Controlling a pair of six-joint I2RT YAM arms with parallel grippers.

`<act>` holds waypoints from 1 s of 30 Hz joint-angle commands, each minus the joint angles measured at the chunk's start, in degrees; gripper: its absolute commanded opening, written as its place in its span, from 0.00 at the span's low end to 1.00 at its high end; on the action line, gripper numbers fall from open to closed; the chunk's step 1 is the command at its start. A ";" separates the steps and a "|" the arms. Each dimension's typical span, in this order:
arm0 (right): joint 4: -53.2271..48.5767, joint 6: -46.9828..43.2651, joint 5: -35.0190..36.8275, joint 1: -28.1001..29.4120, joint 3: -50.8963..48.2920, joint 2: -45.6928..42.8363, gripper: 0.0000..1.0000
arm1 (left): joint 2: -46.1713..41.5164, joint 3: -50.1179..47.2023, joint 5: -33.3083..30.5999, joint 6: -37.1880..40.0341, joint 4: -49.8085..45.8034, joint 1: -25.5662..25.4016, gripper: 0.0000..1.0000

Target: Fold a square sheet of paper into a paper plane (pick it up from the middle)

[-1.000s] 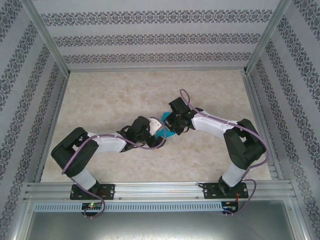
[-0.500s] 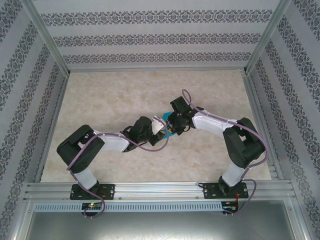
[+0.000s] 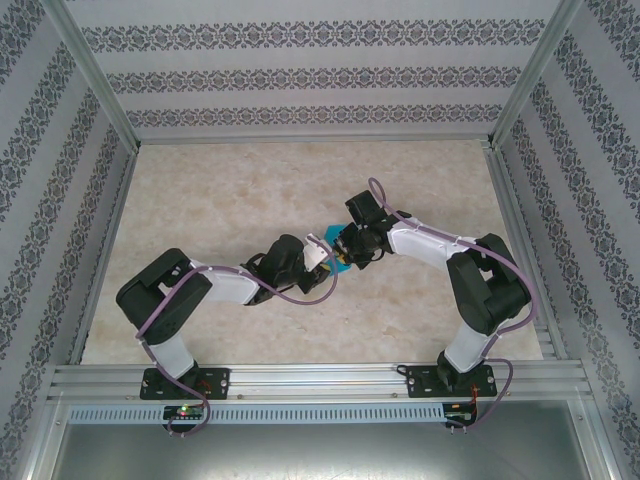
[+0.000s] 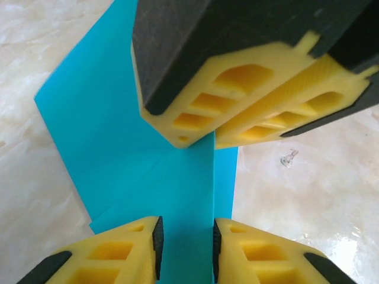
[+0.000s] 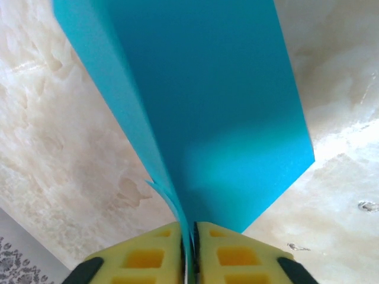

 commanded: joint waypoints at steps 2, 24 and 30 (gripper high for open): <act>-1.78 -0.44 -1.18 -0.76 1.26 -0.56 0.08 | 1.79 0.17 1.85 0.66 2.73 -0.69 0.35; 1.06 -13.05 -0.40 -5.67 -2.21 -7.21 0.62 | 0.93 0.37 9.09 -11.24 -0.05 1.82 0.11; 7.29 -21.67 -0.50 -7.14 -6.79 -12.19 0.65 | -0.25 -0.54 9.31 -20.68 -0.17 4.45 0.11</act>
